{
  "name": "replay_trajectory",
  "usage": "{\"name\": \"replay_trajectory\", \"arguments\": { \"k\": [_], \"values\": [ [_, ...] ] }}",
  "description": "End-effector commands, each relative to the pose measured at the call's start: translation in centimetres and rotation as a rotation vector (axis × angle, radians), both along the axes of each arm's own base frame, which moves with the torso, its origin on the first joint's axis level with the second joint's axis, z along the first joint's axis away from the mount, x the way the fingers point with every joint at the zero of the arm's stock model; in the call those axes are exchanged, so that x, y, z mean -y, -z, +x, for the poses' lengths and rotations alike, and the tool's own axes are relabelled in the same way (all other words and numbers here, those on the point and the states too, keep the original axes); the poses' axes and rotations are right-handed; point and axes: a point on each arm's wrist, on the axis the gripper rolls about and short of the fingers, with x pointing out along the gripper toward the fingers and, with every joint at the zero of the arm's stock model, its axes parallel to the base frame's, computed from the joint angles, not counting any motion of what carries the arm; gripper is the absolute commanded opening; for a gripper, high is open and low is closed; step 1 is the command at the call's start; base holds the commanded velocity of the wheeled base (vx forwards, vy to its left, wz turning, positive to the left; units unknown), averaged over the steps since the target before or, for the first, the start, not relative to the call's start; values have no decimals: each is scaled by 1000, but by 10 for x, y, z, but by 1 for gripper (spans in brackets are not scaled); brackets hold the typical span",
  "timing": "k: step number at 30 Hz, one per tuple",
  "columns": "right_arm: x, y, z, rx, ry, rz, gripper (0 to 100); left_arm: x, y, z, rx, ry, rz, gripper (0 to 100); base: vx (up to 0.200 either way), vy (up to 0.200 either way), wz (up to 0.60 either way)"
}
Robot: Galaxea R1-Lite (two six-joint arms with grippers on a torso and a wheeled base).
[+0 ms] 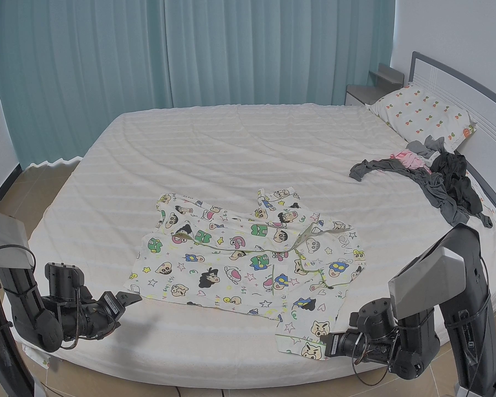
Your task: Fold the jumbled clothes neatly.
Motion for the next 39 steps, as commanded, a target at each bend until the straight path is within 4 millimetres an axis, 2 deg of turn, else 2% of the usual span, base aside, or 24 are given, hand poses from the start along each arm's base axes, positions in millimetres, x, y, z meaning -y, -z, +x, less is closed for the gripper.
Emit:
{"name": "replay_trajectory", "arguments": {
  "k": [1,5,10,16,19,32,33,39],
  "values": [
    [11,-4,0,-5,37,-4,0,4,9,30,34,-47,60,100,0,0,0],
    [12,-4,0,-7,41,-4,0,7,25,51,2,-88,125,100,0,0,0],
    [13,-5,1,-2,46,-4,0,8,30,68,-10,-70,188,100,0,0,0],
    [13,-4,1,0,50,-7,0,19,44,88,-15,-54,312,100,0,0,0],
    [13,-4,1,0,50,-7,0,24,45,102,9,-60,324,100,0,0,0],
    [13,-6,1,4,52,-5,0,28,45,120,-36,-65,358,100,0,0,0],
    [13,-6,1,4,51,-5,0,29,47,125,-45,-77,377,0,0,0,0],
    [14,-6,0,0,52,-7,0,30,46,129,-73,-78,392,0,0,0,0]
  ]
}}
